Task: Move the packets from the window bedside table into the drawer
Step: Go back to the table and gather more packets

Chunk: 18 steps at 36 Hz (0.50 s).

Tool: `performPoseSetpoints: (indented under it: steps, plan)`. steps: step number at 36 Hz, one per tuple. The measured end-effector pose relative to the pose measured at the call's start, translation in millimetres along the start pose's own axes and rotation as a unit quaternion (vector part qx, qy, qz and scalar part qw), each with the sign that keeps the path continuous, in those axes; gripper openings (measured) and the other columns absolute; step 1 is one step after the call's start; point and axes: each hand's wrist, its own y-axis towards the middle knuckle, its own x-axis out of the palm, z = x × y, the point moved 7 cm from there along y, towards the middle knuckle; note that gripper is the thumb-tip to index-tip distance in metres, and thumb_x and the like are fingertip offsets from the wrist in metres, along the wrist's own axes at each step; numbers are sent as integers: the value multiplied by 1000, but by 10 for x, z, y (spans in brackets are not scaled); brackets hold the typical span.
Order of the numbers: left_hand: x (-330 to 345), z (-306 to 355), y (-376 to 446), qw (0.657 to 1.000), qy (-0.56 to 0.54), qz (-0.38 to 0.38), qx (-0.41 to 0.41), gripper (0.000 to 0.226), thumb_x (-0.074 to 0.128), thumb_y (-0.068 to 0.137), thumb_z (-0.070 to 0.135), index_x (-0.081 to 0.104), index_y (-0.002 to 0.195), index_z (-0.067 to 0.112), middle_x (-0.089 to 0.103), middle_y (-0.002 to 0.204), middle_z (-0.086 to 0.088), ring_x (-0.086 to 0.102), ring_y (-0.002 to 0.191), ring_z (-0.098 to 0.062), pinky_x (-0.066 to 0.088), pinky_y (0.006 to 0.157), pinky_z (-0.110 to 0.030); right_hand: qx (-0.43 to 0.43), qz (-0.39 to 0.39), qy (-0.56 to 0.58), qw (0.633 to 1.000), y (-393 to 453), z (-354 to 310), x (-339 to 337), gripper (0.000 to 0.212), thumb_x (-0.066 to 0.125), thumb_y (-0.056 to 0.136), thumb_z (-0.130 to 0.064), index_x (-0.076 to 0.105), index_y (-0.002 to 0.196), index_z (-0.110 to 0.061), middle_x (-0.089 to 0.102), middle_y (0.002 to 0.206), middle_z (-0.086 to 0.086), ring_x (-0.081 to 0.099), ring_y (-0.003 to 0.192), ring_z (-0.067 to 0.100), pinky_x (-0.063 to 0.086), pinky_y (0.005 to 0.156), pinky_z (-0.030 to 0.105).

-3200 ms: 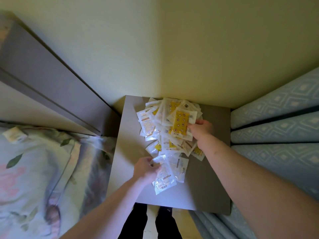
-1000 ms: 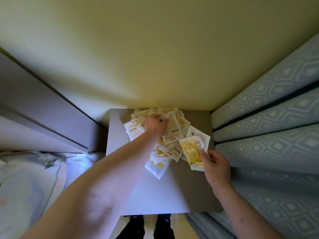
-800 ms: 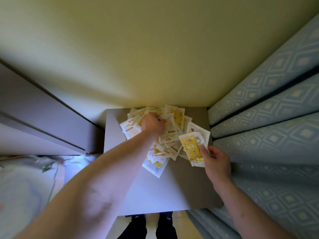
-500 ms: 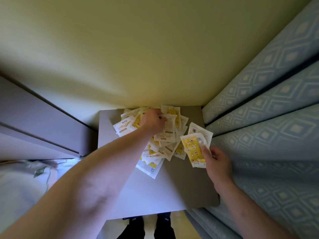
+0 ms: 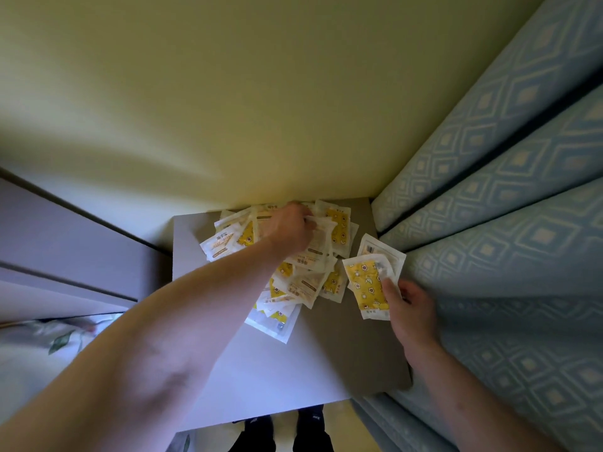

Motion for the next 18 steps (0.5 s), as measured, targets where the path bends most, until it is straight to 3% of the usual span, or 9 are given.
performPoseSetpoints:
  steps: [4,11,13,16,18]
  plan:
    - [55,265,58,995,38,-45,81,26,57,98,27,69,121,21,60,132,2,60,114,-26,50,95,-36,7,8,7,1000,73,80,-31,22,61,99,-35,74,99,-17,77,89,0,74,83,15,54,60,24]
    - [246,376,246,988,73,-101,94,26,60,96,28,71,118,22,32,161,4,50,133,-30,43,107,-37,32,6,27,999,201,270,-46,23,54,103,-28,70,116,-19,74,105,4,71,97,22,57,75,35]
    - [301,376,282,983,107,-118,93,27,61,94,30,69,120,25,40,156,5,56,125,-29,49,100,-37,30,0,27,999,217,269,-36,23,53,103,-26,69,118,-17,73,106,5,70,97,22,55,72,32]
    - [399,350,329,973,161,-143,84,43,63,91,28,57,133,23,64,125,-3,64,109,-28,55,84,-36,26,-8,28,999,231,267,-36,22,54,103,-25,69,117,-18,73,103,3,71,95,21,55,72,33]
    - [442,344,329,968,181,-155,76,51,65,89,22,51,138,18,66,114,-6,65,106,-28,54,78,-34,28,-10,19,999,251,306,-52,21,54,103,-26,69,116,-19,73,103,3,71,96,21,56,73,34]
